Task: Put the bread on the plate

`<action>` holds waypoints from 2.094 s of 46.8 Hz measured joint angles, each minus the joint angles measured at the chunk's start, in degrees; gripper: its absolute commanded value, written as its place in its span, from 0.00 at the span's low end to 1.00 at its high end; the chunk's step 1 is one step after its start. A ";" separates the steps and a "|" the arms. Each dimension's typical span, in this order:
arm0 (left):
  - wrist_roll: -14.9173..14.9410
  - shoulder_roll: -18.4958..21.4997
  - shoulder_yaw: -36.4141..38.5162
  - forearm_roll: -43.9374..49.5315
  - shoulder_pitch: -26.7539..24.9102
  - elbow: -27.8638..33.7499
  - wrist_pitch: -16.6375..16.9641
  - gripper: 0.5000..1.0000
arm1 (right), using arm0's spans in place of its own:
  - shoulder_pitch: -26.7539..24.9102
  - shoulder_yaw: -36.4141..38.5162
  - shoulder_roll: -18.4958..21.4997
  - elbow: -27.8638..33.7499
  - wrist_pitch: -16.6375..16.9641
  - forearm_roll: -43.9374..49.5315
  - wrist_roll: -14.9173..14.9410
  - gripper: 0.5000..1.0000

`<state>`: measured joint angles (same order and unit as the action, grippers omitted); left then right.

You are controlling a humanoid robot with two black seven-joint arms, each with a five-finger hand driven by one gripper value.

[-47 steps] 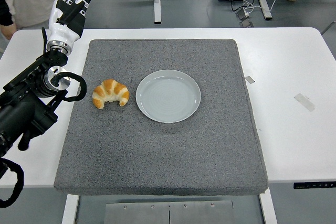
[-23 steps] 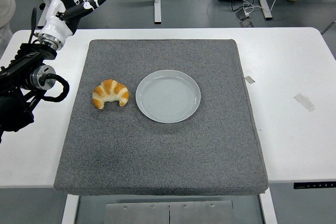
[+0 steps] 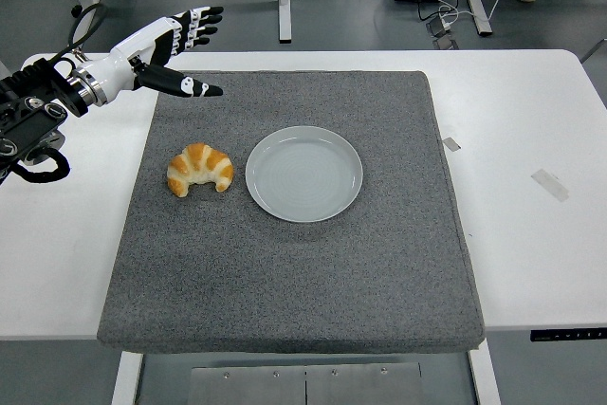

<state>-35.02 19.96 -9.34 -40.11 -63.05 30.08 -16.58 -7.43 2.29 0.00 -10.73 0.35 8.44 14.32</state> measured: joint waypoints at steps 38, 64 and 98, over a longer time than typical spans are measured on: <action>0.02 2.83 21.04 -19.89 -6.91 3.05 1.85 0.90 | 0.31 0.00 0.00 -0.10 0.01 0.00 0.00 1.00; 0.02 0.65 22.36 -22.99 -7.58 4.82 3.72 0.86 | 0.31 0.00 0.00 -0.08 0.00 0.00 0.00 1.00; 0.02 -0.27 24.98 -23.08 -7.37 4.81 5.37 0.44 | 0.31 0.03 0.00 -0.08 -0.01 0.00 0.00 1.00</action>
<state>-35.00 19.69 15.64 -63.19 -70.42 34.89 -11.21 -7.12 2.32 0.00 -10.81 0.34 8.44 14.33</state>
